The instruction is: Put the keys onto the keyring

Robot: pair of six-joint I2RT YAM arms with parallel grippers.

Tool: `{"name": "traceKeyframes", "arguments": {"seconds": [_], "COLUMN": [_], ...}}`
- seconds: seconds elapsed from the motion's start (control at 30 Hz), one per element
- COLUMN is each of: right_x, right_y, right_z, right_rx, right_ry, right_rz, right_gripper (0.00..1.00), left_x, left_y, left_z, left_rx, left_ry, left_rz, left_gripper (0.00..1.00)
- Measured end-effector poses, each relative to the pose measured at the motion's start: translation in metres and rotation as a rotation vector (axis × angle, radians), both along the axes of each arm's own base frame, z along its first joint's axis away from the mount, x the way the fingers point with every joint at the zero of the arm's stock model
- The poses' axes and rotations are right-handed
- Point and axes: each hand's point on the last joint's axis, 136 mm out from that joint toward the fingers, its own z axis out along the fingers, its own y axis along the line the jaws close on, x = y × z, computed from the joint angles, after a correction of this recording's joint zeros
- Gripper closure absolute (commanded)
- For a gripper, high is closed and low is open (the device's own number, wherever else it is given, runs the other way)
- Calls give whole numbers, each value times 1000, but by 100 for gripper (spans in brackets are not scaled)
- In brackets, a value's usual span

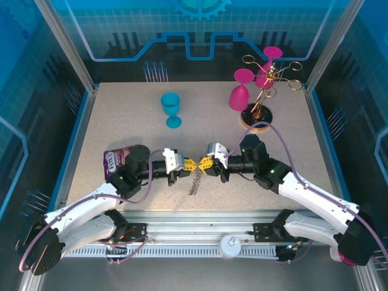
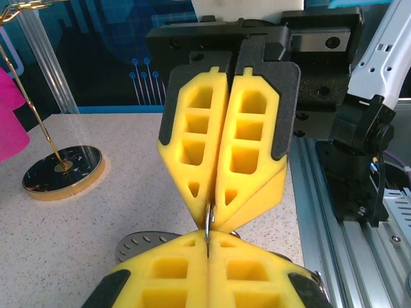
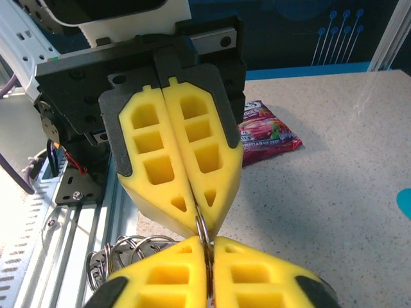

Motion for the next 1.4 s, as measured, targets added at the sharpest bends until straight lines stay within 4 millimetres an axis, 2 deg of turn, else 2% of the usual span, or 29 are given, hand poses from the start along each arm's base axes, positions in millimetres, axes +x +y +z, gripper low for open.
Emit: {"name": "traceKeyframes", "arguments": {"seconds": [0.1, 0.17, 0.23, 0.37, 0.57, 0.7, 0.97, 1.13, 1.23, 1.3, 1.4], "right_x": [0, -1, -2, -3, -2, 0, -2, -2, 0, 3, 7], "right_y": [0, 0, -1, -2, 3, 3, 5, 3, -2, -8, -21], "right_z": [-1, -2, -5, -10, -2, -5, -17, -16, -10, -5, -1], "right_rx": [-2, -10, -30, -117, -239, -306, -399, -397, -336, -286, -221], "right_ry": [-1, -4, -6, -16, -72, -72, -57, -48, -36, -29, -10], "right_rz": [4, 8, 16, 32, 58, 67, 93, 86, 44, 0, -73], "right_gripper": [100, 100, 100, 100, 100, 100, 100, 100, 66, 58, 56], "left_x": [0, 0, 1, 2, 3, 4, 0, -1, 0, -2, -2], "left_y": [0, 0, 1, 2, 3, 3, 2, 1, -1, -1, 0], "left_z": [-1, -3, -6, -9, -2, -7, -19, -18, -12, -10, -15], "left_rx": [0, 3, 17, 67, 124, 157, 203, 200, 172, 152, 135], "left_ry": [11, 14, 18, 20, -6, -4, 28, 21, -7, -22, -17], "left_rz": [2, 6, 8, 15, 9, 5, -19, -25, -22, -23, -13], "left_gripper": [100, 88, 82, 81, 82, 83, 100, 100, 100, 100, 100]}}
